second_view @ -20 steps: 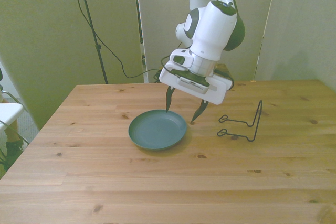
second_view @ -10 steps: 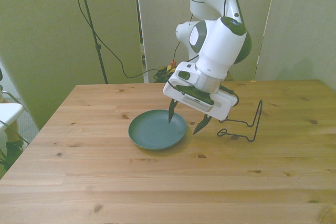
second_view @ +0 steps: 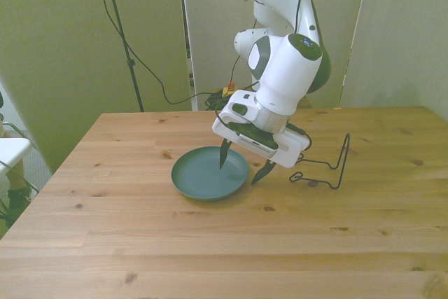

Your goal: Load the plate

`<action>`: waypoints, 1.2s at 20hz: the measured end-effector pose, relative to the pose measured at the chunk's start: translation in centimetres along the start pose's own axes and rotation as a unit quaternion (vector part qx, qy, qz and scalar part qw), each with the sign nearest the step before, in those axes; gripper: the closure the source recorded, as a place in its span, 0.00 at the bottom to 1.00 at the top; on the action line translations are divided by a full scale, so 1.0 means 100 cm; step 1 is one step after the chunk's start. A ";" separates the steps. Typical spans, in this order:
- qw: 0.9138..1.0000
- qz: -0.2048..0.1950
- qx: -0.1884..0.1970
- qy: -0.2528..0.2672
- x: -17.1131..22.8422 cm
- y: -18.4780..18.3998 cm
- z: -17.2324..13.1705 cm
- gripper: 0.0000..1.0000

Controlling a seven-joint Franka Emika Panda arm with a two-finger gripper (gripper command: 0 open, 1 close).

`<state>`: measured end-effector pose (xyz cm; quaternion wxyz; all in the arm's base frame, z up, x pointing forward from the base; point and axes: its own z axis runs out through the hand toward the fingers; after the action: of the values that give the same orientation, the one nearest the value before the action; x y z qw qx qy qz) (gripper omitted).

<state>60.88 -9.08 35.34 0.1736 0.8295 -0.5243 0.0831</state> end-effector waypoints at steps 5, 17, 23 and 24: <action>1.000 -0.004 -0.002 0.004 0.000 0.000 0.000 1.00; 1.000 -0.005 -0.010 0.003 0.003 0.001 0.010 1.00; 1.000 -0.004 -0.015 0.003 0.008 0.005 0.018 1.00; 1.000 -0.004 -0.015 0.003 0.009 0.005 0.019 1.00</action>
<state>60.72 -10.79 34.01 0.1880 0.8286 -0.5217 0.0765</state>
